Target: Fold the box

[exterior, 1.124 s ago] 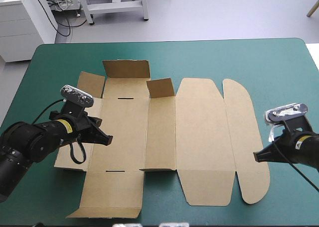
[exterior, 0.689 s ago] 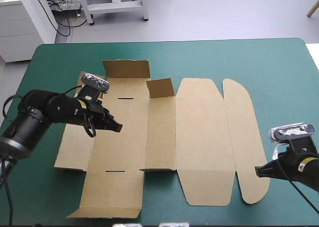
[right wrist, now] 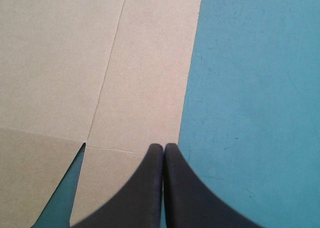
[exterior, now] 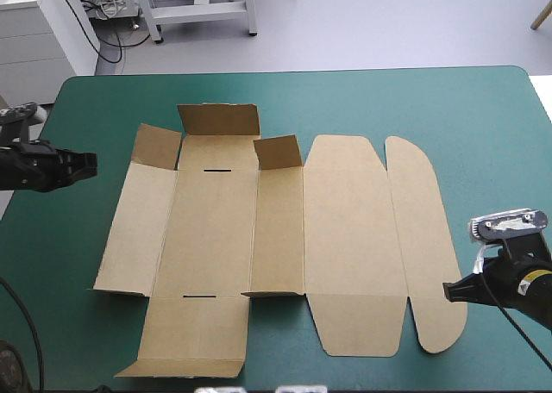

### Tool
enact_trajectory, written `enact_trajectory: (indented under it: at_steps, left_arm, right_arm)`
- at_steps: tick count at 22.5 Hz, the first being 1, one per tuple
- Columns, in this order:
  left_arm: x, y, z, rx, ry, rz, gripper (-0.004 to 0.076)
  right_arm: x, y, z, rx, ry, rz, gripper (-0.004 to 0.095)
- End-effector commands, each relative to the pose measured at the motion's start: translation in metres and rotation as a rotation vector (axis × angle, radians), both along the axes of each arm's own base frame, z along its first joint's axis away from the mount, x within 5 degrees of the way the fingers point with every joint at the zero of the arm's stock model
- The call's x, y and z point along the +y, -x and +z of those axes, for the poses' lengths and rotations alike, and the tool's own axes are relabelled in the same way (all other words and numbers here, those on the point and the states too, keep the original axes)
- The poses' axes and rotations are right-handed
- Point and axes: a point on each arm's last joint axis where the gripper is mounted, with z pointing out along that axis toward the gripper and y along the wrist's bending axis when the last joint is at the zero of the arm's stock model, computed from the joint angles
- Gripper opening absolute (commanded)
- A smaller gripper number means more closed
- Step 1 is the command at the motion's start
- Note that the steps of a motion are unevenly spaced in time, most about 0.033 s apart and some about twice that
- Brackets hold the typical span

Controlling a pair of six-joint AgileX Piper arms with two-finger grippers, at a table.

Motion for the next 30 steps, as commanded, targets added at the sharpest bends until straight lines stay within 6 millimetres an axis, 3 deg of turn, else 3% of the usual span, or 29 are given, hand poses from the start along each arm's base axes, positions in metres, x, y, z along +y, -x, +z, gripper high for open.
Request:
enact_trajectory:
  at_steps: [1,5,9,12,14,15,17,18,22,26,30]
  left_arm:
    - [0.018,0.015,0.018,-0.044,0.017,0.068,0.0015]
    - [0.047,0.02,0.013,-0.029,-0.123,0.194,0.0015]
    - [0.047,0.02,0.008,0.021,-0.086,0.203,0.0047]
    - [0.047,0.015,0.0,0.055,-0.057,0.15,0.0176]
    - [0.05,0.01,-0.006,0.07,-0.048,0.14,0.0305]
    - [0.053,0.005,-0.013,0.085,-0.045,0.128,0.0424]
    - [0.059,-0.003,-0.024,0.114,-0.042,0.108,0.0551]
    - [0.061,-0.006,-0.029,0.127,-0.034,0.107,0.0575]
    - [0.068,-0.018,-0.048,0.179,0.001,0.096,0.0585]
    - [0.067,-0.017,-0.062,0.189,-0.011,0.027,0.0585]
    - [0.061,-0.014,-0.089,0.238,0.058,-0.01,0.0585]
  right_arm:
    - [-0.003,-0.003,0.011,-0.081,0.025,-0.007,-0.0021]
    - [-0.002,-0.005,0.012,-0.106,0.022,-0.007,-0.0021]
    - [-0.002,-0.006,0.015,-0.137,0.018,-0.004,-0.0021]
    - [-0.002,-0.007,0.015,-0.141,0.018,-0.004,-0.0021]
    - [-0.002,-0.007,0.015,-0.141,0.022,0.0,-0.0021]
    - [-0.002,-0.006,0.014,-0.134,0.024,0.0,-0.0022]
    - [-0.002,-0.006,0.014,-0.133,0.024,0.0,-0.0021]
    - [-0.002,-0.006,0.014,-0.133,0.024,0.0,-0.0021]
    - [-0.002,-0.006,0.014,-0.134,0.034,0.011,-0.0021]
    - [-0.002,-0.006,0.014,-0.134,0.045,0.021,-0.0021]
    - [-0.002,-0.006,0.014,-0.134,0.045,0.021,-0.0021]
